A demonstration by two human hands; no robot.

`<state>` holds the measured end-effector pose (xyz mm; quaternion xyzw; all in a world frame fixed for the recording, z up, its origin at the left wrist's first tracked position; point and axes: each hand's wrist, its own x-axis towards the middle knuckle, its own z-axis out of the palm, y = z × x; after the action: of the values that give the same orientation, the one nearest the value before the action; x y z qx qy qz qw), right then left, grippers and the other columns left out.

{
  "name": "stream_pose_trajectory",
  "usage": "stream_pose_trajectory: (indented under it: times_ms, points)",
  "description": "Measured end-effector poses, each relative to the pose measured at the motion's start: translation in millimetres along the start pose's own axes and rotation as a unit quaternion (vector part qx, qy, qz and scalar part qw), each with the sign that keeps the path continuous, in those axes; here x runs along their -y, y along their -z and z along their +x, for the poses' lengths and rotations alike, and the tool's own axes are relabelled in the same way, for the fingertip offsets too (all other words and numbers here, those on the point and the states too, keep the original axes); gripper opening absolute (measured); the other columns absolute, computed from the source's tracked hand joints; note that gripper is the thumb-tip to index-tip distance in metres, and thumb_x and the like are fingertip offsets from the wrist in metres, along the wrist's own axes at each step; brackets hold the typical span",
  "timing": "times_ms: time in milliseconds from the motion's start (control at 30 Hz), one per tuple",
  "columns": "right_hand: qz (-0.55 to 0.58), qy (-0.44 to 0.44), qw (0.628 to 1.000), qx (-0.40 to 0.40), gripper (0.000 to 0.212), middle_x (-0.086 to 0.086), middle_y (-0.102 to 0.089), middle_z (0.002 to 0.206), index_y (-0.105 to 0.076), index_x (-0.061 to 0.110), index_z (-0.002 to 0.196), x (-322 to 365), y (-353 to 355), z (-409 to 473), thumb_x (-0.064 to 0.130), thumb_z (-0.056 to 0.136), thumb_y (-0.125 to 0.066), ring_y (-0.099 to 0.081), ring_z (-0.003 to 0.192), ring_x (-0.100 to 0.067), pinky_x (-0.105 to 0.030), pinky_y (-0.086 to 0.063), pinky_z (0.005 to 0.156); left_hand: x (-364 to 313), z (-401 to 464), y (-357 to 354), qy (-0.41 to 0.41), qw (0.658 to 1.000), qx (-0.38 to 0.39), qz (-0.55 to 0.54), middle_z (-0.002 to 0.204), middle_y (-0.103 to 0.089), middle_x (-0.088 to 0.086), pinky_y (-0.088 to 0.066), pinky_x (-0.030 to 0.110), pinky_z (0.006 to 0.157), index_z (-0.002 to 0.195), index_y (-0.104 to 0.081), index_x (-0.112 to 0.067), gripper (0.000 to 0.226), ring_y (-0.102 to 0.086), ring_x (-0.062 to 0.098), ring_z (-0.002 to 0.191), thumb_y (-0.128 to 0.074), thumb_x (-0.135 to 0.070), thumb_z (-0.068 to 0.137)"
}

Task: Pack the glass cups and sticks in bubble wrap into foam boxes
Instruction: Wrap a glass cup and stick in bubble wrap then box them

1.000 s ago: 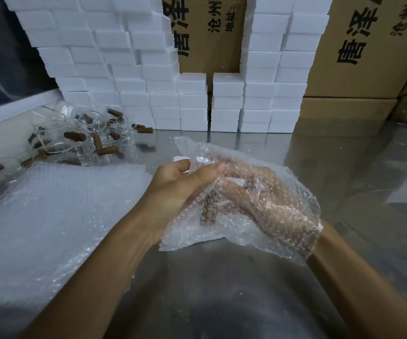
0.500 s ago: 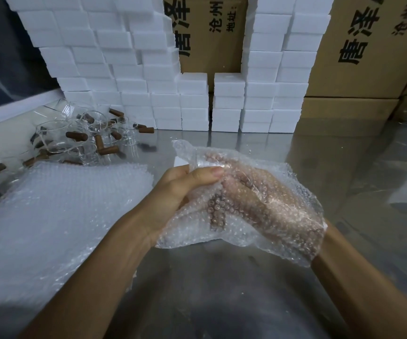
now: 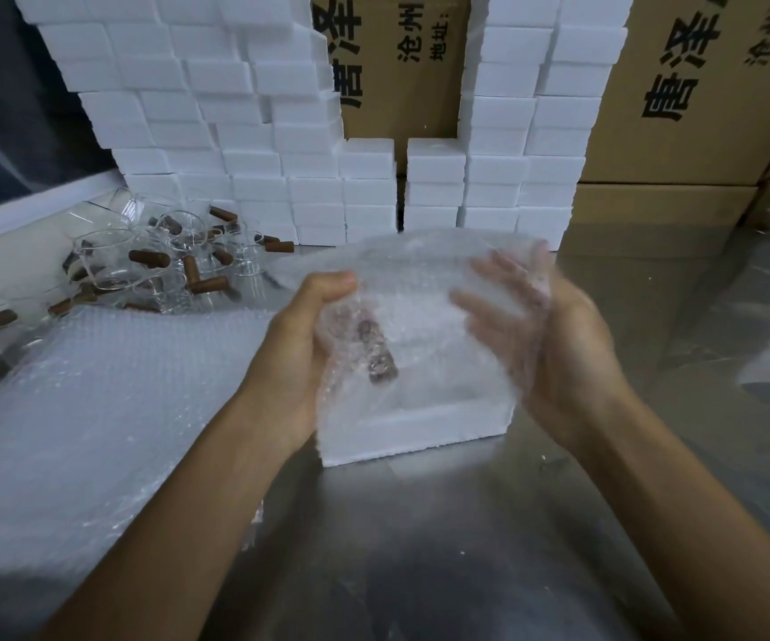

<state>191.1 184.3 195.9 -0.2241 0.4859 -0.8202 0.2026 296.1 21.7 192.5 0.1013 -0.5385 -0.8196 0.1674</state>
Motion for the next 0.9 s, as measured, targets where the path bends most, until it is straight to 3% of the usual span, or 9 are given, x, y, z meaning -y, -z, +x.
stream_pose_trajectory:
  times_ms: [33,100,200,300,400,533,600,767,900]
  points:
    - [0.053,0.013,0.995,-0.084,0.028,-0.001,-0.070,0.107,-0.065,0.013,0.103,0,3,4,0.034,0.104,-0.046,-0.074,0.085,-0.014,-0.024,-0.055,0.075,3,0,7,-0.013,0.998,-0.017,-0.056,0.100,-0.075,0.008,-0.059,0.038,0.076,0.100,-0.078,-0.020,0.030,-0.073,0.025,0.090,-0.069,-0.033,0.074]
    - [0.000,0.034,0.981,-0.191,0.018,-0.002,-0.068,0.104,-0.063,0.017,0.096,-4,7,6,0.029,0.103,-0.051,-0.073,0.092,-0.018,-0.029,-0.054,0.082,5,5,8,-0.026,0.989,-0.070,-0.130,0.102,-0.074,0.006,-0.054,0.037,0.089,0.106,-0.073,-0.017,0.032,-0.071,0.024,0.095,-0.071,-0.025,0.076]
    - [-0.056,-0.019,0.987,-0.147,0.016,-0.002,-0.061,0.120,-0.056,0.026,0.103,-17,4,6,0.035,0.094,-0.065,-0.067,0.108,-0.020,-0.032,-0.053,0.093,6,8,4,-0.040,0.978,-0.125,-0.163,0.087,-0.074,0.000,-0.053,0.031,0.086,0.092,-0.072,-0.020,0.026,-0.069,0.015,0.078,-0.075,-0.024,0.067]
    - [0.004,-0.103,0.993,-0.050,0.042,-0.007,-0.064,0.123,-0.061,0.029,0.105,-20,-8,-3,0.049,0.074,-0.081,-0.070,0.105,-0.021,-0.031,-0.057,0.088,9,6,5,-0.047,0.977,-0.110,-0.175,0.090,-0.074,0.000,-0.053,0.031,0.083,0.096,-0.072,-0.020,0.032,-0.069,0.015,0.080,-0.077,-0.024,0.065]
    - [0.040,-0.128,0.987,0.089,0.041,-0.008,-0.072,0.119,-0.076,0.019,0.110,-19,-17,-10,0.047,0.080,-0.077,-0.071,0.105,-0.021,-0.026,-0.057,0.083,15,6,0,-0.048,0.987,-0.071,-0.137,0.098,-0.073,0.000,-0.049,0.033,0.087,0.095,-0.075,-0.024,0.029,-0.068,0.016,0.089,-0.079,-0.024,0.066]
    - [-0.009,-0.075,0.997,-0.024,0.030,-0.008,-0.076,0.106,-0.074,0.005,0.105,-20,-15,-8,0.031,0.090,-0.069,-0.071,0.092,-0.018,-0.026,-0.054,0.073,21,4,-6,-0.034,0.997,-0.034,-0.068,0.100,-0.071,-0.001,-0.047,0.030,0.079,0.098,-0.072,-0.025,0.036,-0.065,0.014,0.090,-0.082,-0.026,0.062]
    - [-0.047,-0.037,0.995,-0.077,0.018,-0.004,-0.077,0.099,-0.071,0.012,0.099,-20,-11,-6,0.028,0.095,-0.065,-0.072,0.088,-0.016,-0.026,-0.052,0.072,24,5,-6,-0.037,0.998,-0.033,-0.036,0.099,-0.071,-0.002,-0.045,0.030,0.079,0.103,-0.068,-0.023,0.044,-0.065,0.012,0.087,-0.082,-0.022,0.062]
    - [-0.123,0.073,0.981,-0.131,0.013,0.005,-0.074,0.077,-0.066,0.018,0.096,-24,-9,-5,0.028,0.099,-0.060,-0.072,0.069,-0.008,-0.019,-0.050,0.053,31,2,-14,-0.041,0.996,-0.027,0.075,0.106,-0.074,0.004,-0.054,0.033,0.077,0.116,-0.061,-0.013,0.059,-0.072,0.019,0.095,-0.083,-0.019,0.061]
    - [-0.162,0.136,0.966,-0.147,0.013,0.008,-0.068,0.065,-0.065,0.014,0.092,-27,-7,-6,0.023,0.100,-0.060,-0.066,0.056,-0.007,-0.020,-0.047,0.046,29,0,-18,-0.057,0.993,-0.022,0.098,0.107,-0.075,0.002,-0.058,0.037,0.081,0.121,-0.060,-0.016,0.064,-0.073,0.020,0.098,-0.084,-0.033,0.065]
